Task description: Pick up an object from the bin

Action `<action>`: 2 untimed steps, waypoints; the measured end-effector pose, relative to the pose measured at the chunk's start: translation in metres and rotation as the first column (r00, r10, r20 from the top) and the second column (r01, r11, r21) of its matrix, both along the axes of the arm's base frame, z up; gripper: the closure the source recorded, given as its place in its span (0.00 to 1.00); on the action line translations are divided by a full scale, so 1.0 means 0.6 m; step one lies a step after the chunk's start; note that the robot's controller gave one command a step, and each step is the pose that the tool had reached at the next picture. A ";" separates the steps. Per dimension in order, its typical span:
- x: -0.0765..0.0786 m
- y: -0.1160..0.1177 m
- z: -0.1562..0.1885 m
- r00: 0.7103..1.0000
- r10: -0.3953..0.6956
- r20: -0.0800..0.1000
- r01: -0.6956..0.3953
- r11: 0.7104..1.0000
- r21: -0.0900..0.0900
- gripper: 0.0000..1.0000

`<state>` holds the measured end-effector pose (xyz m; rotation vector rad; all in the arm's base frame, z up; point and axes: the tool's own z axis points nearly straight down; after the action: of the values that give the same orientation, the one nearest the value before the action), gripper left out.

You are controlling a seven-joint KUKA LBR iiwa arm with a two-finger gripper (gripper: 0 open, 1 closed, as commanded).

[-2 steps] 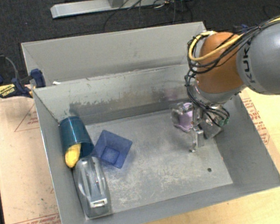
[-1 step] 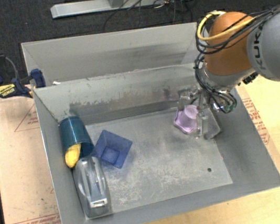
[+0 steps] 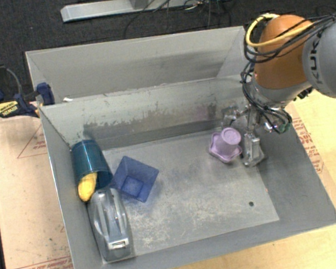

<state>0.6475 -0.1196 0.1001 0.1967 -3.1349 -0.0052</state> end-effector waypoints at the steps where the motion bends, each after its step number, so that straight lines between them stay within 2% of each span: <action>1: 0.016 0.011 -0.050 0.997 -0.077 0.007 0.077 0.997 0.002 0.00; 2: 0.000 0.005 -0.048 0.984 -0.179 0.009 0.179 0.984 0.003 1.00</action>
Offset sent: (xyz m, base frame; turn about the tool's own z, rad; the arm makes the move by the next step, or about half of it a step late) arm -0.0016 0.0024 -0.0301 0.1812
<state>0.6475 -0.1167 0.0711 -0.0867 -3.1492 -0.0073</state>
